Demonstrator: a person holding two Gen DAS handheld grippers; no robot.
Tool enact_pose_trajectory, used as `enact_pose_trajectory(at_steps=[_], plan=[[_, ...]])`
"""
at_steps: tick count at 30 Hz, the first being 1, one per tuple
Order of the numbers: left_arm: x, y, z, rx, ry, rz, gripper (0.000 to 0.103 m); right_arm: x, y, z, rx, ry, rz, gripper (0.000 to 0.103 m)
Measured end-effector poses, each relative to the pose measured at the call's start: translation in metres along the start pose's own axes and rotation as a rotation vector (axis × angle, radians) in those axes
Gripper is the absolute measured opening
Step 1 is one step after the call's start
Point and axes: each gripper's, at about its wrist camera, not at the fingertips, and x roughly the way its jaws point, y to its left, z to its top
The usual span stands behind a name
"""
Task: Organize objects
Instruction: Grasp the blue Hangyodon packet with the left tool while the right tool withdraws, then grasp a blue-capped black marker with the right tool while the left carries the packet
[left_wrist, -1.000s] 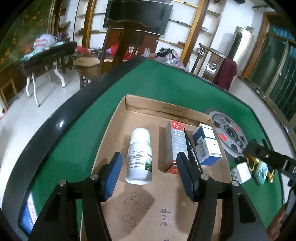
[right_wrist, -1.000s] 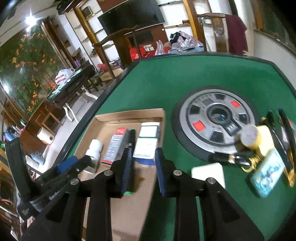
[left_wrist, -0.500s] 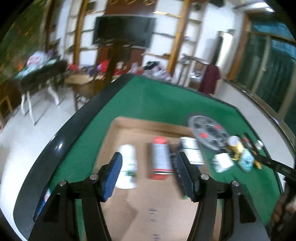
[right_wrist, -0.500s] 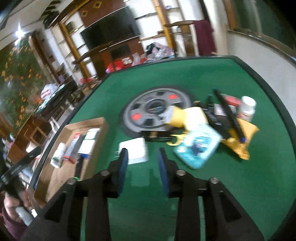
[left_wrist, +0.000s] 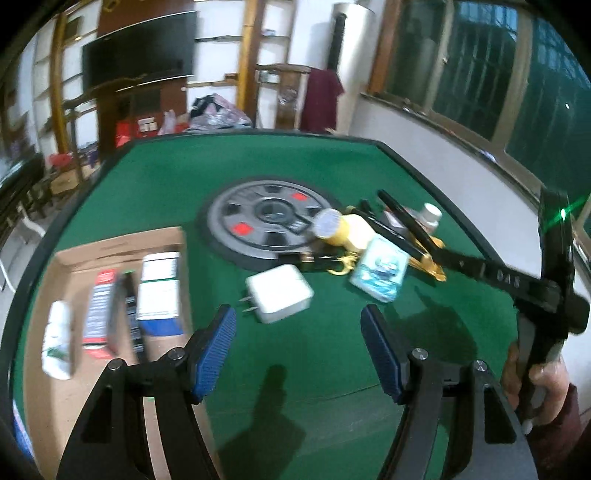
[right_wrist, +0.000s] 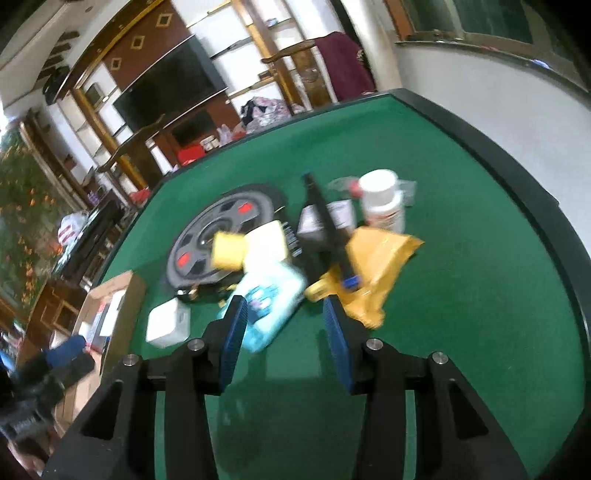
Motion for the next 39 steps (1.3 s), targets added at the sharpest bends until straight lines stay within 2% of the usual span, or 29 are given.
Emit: enact_pose_trajectory(at_steps=[8,10,17,24,28,30,32,39], plan=[[0.044,-0.059,0.007,0.118,0.041,-0.005,0.064,-0.003,-0.039,0.039,0.081,-0.073,-0.025,0.041],[0.058,-0.068,0.010,0.152,0.051,0.021,0.064,-0.004,-0.046,0.046,0.099,-0.086,-0.021,0.041],[0.101,-0.085,0.021,0.244,0.070,0.076,0.064,-0.007,-0.067,0.039,0.148,-0.079,-0.004,0.041],[0.126,-0.099,0.024,0.294,0.089,0.077,0.064,-0.011,-0.065,0.040,0.146,-0.088,0.017,0.041],[0.130,-0.100,0.018,0.306,0.095,0.071,0.062,-0.010,-0.065,0.039,0.143,-0.083,0.017,0.041],[0.127,-0.096,0.018,0.284,0.095,0.057,0.047,-0.008,-0.065,0.039,0.140,-0.080,0.013,0.041],[0.123,-0.093,0.018,0.256,0.097,0.041,0.041,-0.006,-0.064,0.038,0.135,-0.074,0.006,0.041],[0.073,-0.079,0.020,0.162,0.030,-0.013,0.038,-0.003,-0.056,0.037,0.105,-0.077,-0.012,0.041]])
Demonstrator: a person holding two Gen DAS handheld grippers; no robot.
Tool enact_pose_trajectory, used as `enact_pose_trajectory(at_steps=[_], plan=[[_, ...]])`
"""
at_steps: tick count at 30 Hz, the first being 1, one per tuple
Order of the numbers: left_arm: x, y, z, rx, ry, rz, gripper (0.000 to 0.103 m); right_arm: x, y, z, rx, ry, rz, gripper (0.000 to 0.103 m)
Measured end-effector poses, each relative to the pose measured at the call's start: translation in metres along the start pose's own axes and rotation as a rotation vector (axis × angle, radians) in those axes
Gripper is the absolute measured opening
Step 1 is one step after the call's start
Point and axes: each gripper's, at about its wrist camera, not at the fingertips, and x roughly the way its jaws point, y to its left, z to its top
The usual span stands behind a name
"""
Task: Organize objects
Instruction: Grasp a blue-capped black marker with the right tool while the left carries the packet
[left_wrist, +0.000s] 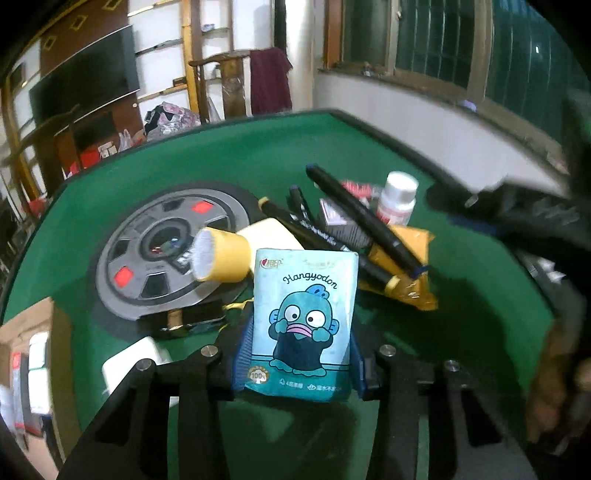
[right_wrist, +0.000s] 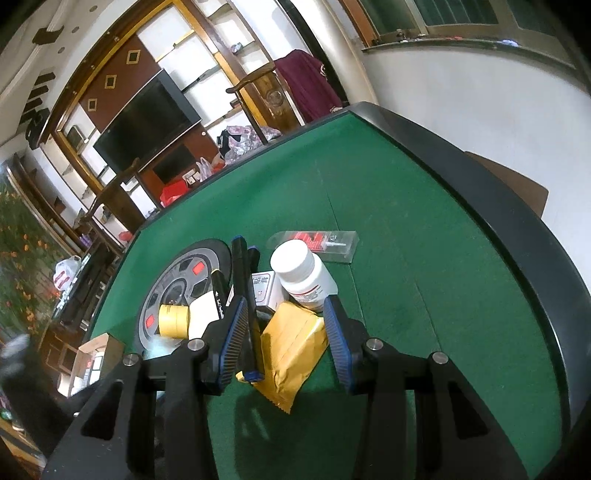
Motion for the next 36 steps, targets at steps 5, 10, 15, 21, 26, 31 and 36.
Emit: enact_pose_trajectory(at_steps=[5,10,15,21,26,31,36], plan=[[-0.058,0.020,-0.012,-0.096,-0.068,-0.029,0.038,0.005,0.006,-0.003,-0.033,0.011,-0.004,0.041],[-0.102,0.060,-0.036,-0.203,-0.091,-0.039,0.038,0.010,0.024,-0.006,-0.103,0.030,0.002,0.041],[-0.131,0.095,-0.059,-0.240,-0.131,0.033,0.038,0.020,0.044,0.003,-0.136,0.072,0.001,0.041],[-0.143,0.134,-0.080,-0.295,-0.154,0.081,0.039,0.051,0.063,0.016,-0.188,0.132,-0.077,0.041],[-0.138,0.154,-0.088,-0.322,-0.155,0.107,0.039,0.075,0.070,0.017,-0.222,0.167,-0.176,0.041],[-0.129,0.168,-0.094,-0.345,-0.143,0.110,0.039,0.083,0.068,0.018,-0.240,0.161,-0.248,0.025],[-0.126,0.176,-0.100,-0.376,-0.134,0.103,0.039,0.080,0.064,0.021,-0.219,0.166,-0.240,0.012]])
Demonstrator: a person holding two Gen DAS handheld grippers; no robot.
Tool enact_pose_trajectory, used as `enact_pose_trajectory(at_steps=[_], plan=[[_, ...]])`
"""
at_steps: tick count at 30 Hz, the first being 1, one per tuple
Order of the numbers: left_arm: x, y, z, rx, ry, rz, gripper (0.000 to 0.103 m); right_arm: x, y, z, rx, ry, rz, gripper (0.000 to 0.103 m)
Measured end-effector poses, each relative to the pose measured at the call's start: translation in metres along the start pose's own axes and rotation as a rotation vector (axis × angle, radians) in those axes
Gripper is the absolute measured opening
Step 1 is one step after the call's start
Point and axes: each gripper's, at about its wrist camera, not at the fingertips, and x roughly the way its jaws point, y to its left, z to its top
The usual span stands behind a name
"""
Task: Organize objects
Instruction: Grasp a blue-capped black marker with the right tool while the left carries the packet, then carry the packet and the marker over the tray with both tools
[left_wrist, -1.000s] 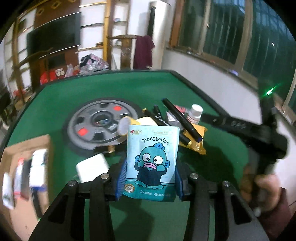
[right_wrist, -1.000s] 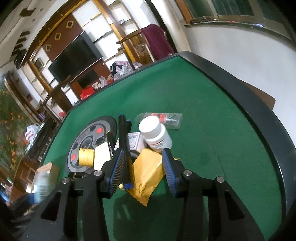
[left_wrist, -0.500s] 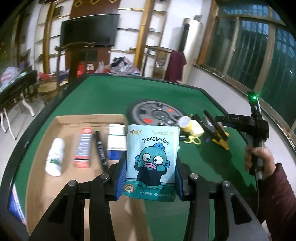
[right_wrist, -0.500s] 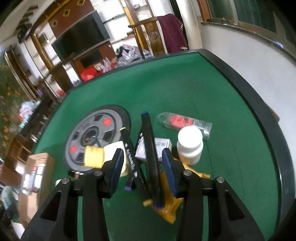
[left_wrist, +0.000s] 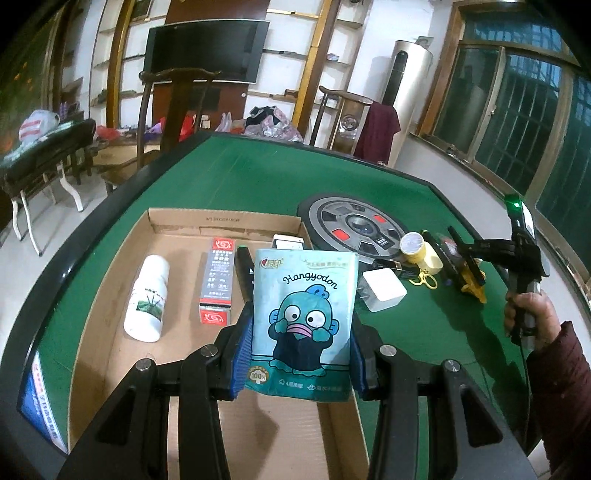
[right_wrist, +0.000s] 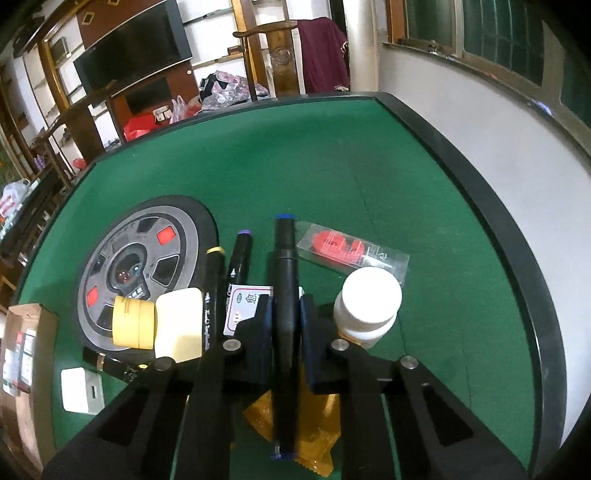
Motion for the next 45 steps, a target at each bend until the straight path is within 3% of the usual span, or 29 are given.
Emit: enact_pose_trajectory(at_steps=[10,16,22,29,36,45], plan=[[-0.015,0.012,-0.008,-0.042,-0.018,0.027,0.039,-0.036,-0.006,-0.009,0.058,-0.034,0.096,0.012],[-0.028,0.030,-0.017,-0.079,-0.018,0.079,0.039,-0.073,0.013,-0.024,0.066,-0.043,0.221,0.012],[-0.033,0.053,-0.029,-0.129,0.011,0.135,0.039,-0.094,0.072,-0.049,0.009,-0.010,0.375,0.012],[-0.014,0.060,-0.034,-0.124,0.115,0.134,0.039,-0.092,0.160,-0.082,-0.107,0.071,0.507,0.013],[0.019,0.062,-0.015,-0.073,0.209,0.168,0.039,-0.089,0.219,-0.104,-0.180,0.119,0.558,0.013],[0.058,0.082,0.001,-0.112,0.272,0.167,0.039,-0.079,0.252,-0.118,-0.223,0.165,0.581,0.013]])
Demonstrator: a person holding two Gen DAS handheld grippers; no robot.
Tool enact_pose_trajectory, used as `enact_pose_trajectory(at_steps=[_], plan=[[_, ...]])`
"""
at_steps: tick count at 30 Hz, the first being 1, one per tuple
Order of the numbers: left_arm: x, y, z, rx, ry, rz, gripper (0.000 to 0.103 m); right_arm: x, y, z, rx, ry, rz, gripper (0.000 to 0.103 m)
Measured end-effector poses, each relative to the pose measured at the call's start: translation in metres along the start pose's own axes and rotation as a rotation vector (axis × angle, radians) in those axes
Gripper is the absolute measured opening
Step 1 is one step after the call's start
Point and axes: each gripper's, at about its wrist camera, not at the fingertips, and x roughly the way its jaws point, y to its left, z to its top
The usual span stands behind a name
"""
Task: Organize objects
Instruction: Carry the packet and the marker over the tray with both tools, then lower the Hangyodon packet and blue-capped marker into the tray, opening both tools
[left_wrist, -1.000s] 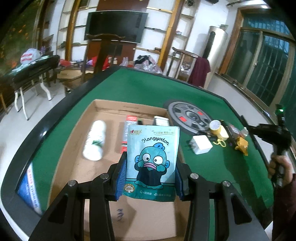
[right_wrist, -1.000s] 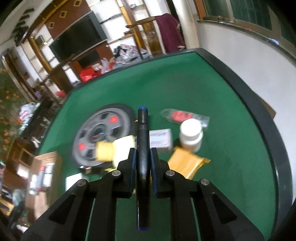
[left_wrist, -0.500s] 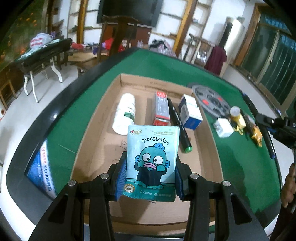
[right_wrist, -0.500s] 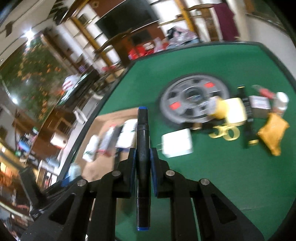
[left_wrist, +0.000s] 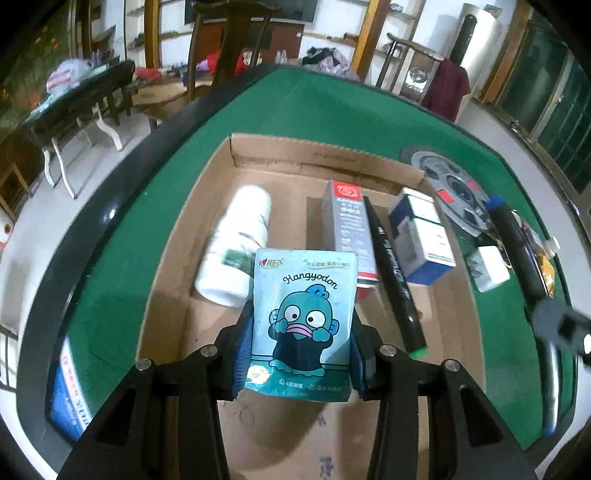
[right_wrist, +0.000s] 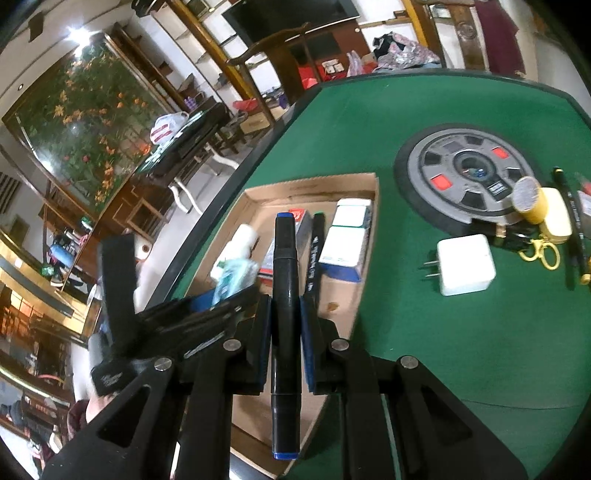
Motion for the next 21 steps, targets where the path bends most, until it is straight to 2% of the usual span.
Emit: enact_pose_trajectory(at_steps=[9,21], plan=[[0.015,0.007,0.028,-0.048,0.044,0.023,0.039,0.021,0.000,0.000,0.005,0.040,0.006,0.013],[0.036,-0.003,0.050,-0.040,0.033,0.062,0.042,0.060,-0.003,-0.001,0.069,0.116,0.057,0.013]])
